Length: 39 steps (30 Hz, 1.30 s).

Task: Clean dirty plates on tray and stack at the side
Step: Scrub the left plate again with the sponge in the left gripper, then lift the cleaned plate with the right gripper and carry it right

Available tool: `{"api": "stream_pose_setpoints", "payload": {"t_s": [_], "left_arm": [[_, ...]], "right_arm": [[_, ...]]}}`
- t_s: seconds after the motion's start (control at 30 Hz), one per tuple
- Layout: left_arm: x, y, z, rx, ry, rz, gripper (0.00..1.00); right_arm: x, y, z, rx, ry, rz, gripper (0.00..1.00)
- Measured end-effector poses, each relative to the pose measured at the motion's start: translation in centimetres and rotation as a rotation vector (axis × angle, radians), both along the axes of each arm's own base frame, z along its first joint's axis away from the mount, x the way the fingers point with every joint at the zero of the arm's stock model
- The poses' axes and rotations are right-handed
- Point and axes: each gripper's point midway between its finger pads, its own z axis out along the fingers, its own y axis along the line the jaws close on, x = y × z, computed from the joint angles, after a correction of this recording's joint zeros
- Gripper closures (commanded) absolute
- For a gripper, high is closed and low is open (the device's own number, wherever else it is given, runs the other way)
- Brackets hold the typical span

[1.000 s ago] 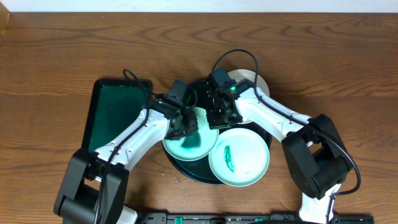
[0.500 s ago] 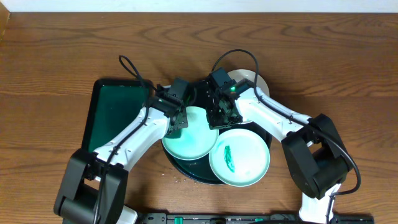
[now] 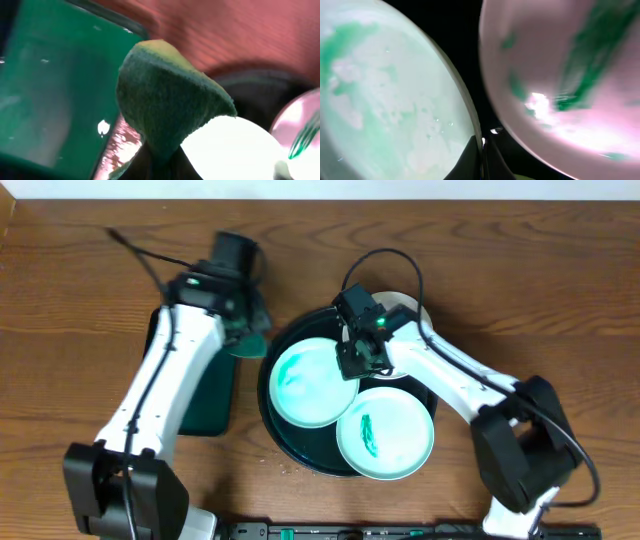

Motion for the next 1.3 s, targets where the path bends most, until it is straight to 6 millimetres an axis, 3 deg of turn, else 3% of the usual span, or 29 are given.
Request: {"api": "stream_pose_setpoints", "payload": {"t_s": [0.17, 0.27, 0.43, 0.53, 0.77, 0.93, 1.1, 1.17, 1.3], "left_arm": [[-0.5, 5.0, 0.0, -0.028, 0.044, 0.138, 0.93], [-0.7, 6.6, -0.1, -0.031, 0.054, 0.183, 0.93], [-1.2, 7.3, -0.2, -0.033, 0.075, 0.205, 0.93], [-1.3, 7.3, -0.3, -0.036, 0.08, 0.205, 0.93], [-1.5, 7.1, -0.3, -0.045, 0.087, 0.203, 0.93], [-1.5, 7.1, -0.3, -0.049, 0.087, 0.202, 0.93], [-1.5, 7.1, -0.3, -0.049, 0.087, 0.202, 0.93], [-1.5, 7.1, -0.3, -0.049, 0.088, 0.201, 0.93], [-1.5, 7.1, -0.3, -0.049, 0.088, 0.201, 0.93]], "right_arm": [[0.9, -0.1, 6.2, -0.084, -0.259, 0.044, 0.99], [0.8, 0.3, 9.8, -0.167, -0.435, 0.082, 0.99], [0.3, 2.3, 16.3, -0.404, -0.817, 0.142, 0.99], [-1.1, 4.0, 19.9, -0.518, -1.006, 0.155, 0.99], [-3.4, 4.7, 25.6, -0.706, -1.227, 0.078, 0.99], [-3.8, 4.4, 26.7, -0.779, -1.248, 0.072, 0.99], [-3.8, 3.9, 26.2, -0.822, -1.228, 0.107, 0.99], [-3.3, 3.6, 24.8, -0.827, -1.178, 0.176, 0.99], [-1.4, 2.3, 19.0, -0.659, -0.944, 0.27, 0.99]]}}
